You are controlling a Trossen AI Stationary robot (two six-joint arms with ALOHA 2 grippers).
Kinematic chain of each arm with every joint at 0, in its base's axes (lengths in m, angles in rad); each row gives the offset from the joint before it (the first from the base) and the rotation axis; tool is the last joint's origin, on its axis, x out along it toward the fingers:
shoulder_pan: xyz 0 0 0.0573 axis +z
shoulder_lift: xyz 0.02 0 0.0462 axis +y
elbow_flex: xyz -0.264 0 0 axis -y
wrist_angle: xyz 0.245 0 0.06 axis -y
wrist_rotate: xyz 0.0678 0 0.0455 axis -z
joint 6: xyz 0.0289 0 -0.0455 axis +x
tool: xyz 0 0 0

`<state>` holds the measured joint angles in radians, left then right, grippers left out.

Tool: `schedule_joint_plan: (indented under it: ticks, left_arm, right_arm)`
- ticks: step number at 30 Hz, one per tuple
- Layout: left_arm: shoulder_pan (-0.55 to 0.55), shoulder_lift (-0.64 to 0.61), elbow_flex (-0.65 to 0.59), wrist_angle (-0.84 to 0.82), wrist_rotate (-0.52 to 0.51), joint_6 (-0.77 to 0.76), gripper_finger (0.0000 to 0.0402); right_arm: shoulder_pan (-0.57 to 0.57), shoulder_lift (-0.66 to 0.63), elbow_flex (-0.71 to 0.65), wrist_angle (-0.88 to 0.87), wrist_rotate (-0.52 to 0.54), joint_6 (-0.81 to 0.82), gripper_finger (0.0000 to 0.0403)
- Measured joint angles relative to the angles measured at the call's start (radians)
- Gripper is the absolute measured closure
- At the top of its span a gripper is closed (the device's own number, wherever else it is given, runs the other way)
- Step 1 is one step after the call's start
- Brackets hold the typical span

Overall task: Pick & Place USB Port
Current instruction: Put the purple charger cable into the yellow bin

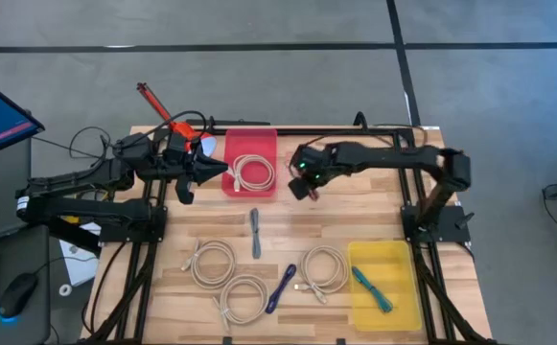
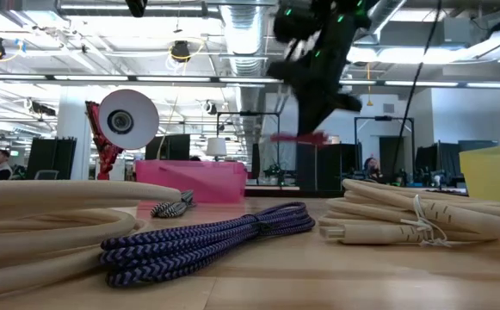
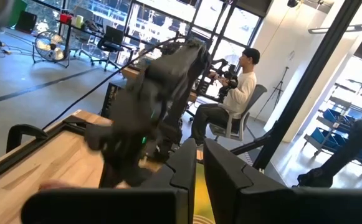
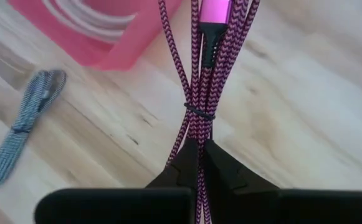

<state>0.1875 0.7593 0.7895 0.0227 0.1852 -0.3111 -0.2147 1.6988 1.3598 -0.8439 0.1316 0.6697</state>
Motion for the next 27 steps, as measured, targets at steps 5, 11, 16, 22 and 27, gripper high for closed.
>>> schedule_joint_plan:
  ticks: [5,11,16,22,27]
  left_arm:
    - [0.000,0.000,0.000,0.000,0.000,0.000,0.0372]
    - [0.000,0.000,0.000,0.000,0.000,0.000,0.0372]
    - [0.000,0.000,0.000,0.000,0.000,0.000,0.0372]
    - [0.000,0.000,0.000,0.000,0.000,0.000,0.0372]
    - [0.000,0.000,0.000,0.001,0.000,0.000,0.0372]
  right_arm:
    - [0.003,-0.137,0.000,-0.083,0.009,0.008,0.0402]
    - [0.066,-0.279,0.000,-0.220,0.004,0.085,0.0403]
    - [0.176,-0.370,0.000,-0.339,-0.002,0.197,0.0403]
    - [0.357,-0.442,0.000,-0.448,-0.003,0.400,0.0403]
    - [0.516,-0.470,0.000,-0.469,-0.003,0.566,0.0403]
